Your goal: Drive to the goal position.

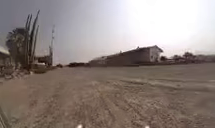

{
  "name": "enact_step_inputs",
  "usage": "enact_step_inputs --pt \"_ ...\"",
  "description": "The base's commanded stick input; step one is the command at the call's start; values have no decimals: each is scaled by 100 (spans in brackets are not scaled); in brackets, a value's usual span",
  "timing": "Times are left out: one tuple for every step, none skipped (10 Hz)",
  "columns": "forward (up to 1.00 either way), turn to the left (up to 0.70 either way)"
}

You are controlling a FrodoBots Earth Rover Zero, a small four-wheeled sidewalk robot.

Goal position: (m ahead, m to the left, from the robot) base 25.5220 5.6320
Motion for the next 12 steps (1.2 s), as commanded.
enact_step_inputs --pt "100 27" --pt "100 27" --pt "100 27" --pt "100 20" --pt "100 6" --pt "100 0" --pt "100 0" --pt "100 0" --pt "100 0" --pt "100 0" --pt "100 0" --pt "100 0"
